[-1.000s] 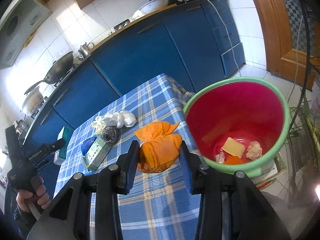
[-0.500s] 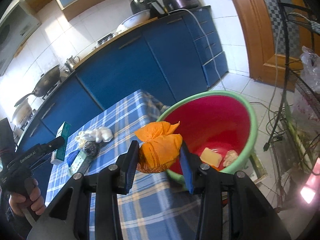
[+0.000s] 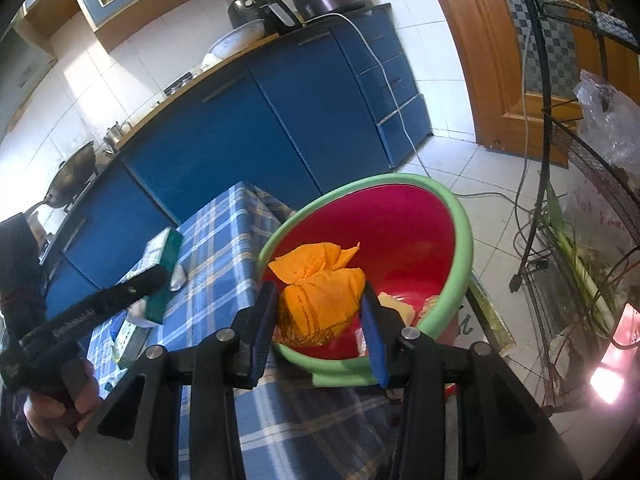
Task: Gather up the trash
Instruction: 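Carry the medicine box and orange bundle over the red bucket and open both tools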
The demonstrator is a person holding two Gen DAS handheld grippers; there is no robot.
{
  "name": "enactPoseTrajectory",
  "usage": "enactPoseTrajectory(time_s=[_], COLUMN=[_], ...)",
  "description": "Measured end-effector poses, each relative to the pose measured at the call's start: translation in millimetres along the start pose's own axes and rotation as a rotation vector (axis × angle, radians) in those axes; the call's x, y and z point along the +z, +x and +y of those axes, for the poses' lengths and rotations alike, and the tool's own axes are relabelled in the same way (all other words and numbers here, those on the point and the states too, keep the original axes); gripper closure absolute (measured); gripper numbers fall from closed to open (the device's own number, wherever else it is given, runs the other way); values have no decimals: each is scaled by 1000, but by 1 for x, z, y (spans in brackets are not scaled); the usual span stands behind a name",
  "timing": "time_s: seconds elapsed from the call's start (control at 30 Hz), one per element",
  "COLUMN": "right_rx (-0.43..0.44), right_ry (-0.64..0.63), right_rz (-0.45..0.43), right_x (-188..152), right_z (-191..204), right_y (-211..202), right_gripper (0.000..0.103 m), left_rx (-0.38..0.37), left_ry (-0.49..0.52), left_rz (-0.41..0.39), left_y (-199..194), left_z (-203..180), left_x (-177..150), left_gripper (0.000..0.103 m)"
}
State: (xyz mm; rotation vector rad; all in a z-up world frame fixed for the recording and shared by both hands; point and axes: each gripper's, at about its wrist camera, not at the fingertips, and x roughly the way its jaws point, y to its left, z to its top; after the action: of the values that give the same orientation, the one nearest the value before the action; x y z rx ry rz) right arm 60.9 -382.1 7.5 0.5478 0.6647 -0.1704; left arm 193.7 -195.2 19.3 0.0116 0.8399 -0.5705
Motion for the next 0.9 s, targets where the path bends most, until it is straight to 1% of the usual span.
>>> enactPoseTrajectory(time_s=[0.2, 0.37, 0.5, 0.67, 0.8, 0.9], right_rx=[-20, -30, -37, -41, -37, -36], right_ry=[32, 54, 63, 72, 72, 67], right_rz=[6, 15, 22, 28, 35, 37], right_x=[2, 3, 3, 2, 1, 1], right_z=[-17, -29, -34, -38, -37, -36], right_y=[6, 10, 13, 16, 19, 19], right_gripper=[59, 59, 59, 59, 59, 59], left_rx=[-33, -42, -46, -43, -49, -40], left_ry=[44, 82, 88, 103, 94, 99], left_rz=[61, 88, 101, 113, 111, 107], left_y=[35, 55, 65, 72, 71, 69], left_z=[-23, -37, -41, -42, -39, -38], left_x=[1, 4, 6, 6, 5, 6], left_gripper=[49, 49, 49, 48, 41, 41])
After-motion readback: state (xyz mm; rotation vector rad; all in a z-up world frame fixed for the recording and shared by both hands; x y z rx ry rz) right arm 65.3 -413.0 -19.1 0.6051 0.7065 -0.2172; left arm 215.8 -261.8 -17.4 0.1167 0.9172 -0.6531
